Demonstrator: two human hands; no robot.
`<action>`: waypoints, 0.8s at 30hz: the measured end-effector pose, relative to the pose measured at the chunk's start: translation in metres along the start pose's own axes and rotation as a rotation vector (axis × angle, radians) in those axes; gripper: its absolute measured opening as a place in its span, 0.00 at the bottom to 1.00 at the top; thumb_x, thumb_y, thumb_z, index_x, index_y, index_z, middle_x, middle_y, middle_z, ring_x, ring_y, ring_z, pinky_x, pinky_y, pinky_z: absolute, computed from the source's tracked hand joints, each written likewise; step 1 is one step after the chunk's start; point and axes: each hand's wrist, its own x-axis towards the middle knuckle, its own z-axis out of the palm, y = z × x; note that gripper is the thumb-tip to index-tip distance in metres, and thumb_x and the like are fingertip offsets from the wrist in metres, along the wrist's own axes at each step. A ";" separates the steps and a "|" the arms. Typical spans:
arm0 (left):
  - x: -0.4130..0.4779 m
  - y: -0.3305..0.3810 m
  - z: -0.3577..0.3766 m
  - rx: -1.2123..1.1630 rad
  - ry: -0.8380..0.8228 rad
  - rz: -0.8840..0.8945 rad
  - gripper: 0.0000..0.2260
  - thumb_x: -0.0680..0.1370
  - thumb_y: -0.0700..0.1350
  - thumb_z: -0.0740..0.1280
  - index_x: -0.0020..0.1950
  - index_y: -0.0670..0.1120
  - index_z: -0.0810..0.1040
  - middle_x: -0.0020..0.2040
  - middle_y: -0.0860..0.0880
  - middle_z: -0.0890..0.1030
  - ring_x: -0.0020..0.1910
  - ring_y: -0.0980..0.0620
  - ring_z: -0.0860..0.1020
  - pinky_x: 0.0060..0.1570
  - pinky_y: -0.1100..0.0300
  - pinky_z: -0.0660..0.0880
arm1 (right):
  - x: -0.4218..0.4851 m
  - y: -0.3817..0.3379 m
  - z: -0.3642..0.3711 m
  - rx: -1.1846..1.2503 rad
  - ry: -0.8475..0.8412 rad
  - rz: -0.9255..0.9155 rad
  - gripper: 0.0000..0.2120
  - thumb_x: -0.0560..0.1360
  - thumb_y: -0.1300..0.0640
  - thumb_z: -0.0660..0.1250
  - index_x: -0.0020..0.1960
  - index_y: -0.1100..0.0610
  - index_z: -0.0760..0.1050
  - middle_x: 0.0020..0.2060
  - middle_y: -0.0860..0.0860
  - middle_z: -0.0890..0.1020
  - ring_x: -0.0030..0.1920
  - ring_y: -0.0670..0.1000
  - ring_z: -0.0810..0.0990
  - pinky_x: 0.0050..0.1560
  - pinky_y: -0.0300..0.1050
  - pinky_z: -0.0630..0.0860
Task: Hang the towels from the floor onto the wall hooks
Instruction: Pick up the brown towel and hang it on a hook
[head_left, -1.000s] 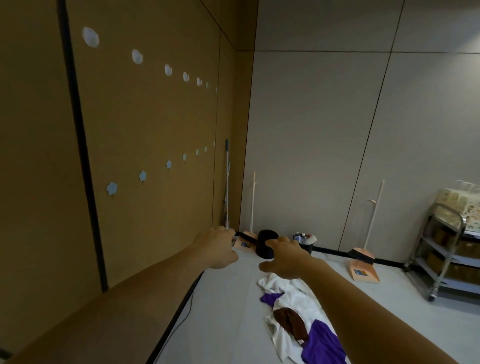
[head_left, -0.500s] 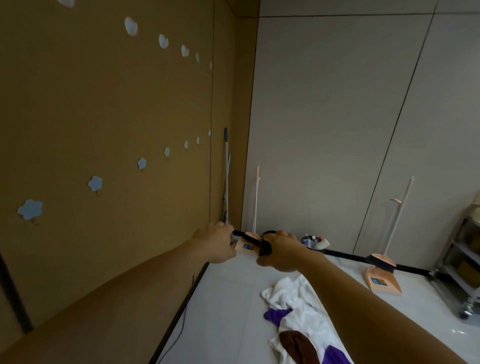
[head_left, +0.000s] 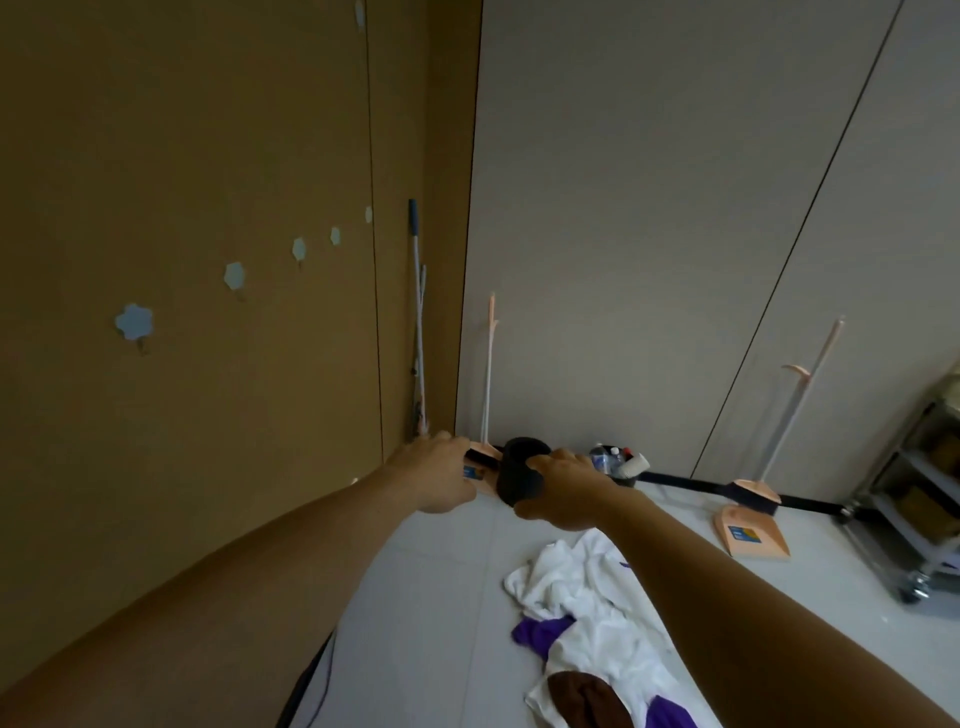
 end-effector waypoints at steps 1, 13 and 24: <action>0.017 -0.008 0.001 -0.014 -0.003 0.006 0.20 0.74 0.53 0.65 0.64 0.49 0.69 0.61 0.47 0.72 0.57 0.45 0.72 0.50 0.52 0.73 | 0.015 0.001 -0.001 -0.005 -0.005 0.015 0.36 0.73 0.39 0.67 0.75 0.48 0.58 0.68 0.57 0.66 0.67 0.61 0.65 0.65 0.55 0.66; 0.176 -0.029 0.061 -0.018 -0.206 0.095 0.23 0.74 0.55 0.64 0.67 0.49 0.68 0.64 0.45 0.72 0.58 0.44 0.73 0.54 0.47 0.75 | 0.149 0.058 0.027 0.086 -0.083 0.129 0.33 0.73 0.38 0.67 0.73 0.52 0.64 0.69 0.58 0.68 0.67 0.61 0.68 0.63 0.52 0.68; 0.299 0.027 0.193 0.077 -0.468 0.103 0.29 0.75 0.56 0.64 0.73 0.49 0.61 0.70 0.45 0.67 0.66 0.43 0.68 0.59 0.48 0.71 | 0.218 0.194 0.110 0.191 -0.320 0.280 0.34 0.76 0.40 0.64 0.75 0.53 0.60 0.71 0.59 0.66 0.69 0.61 0.67 0.66 0.52 0.66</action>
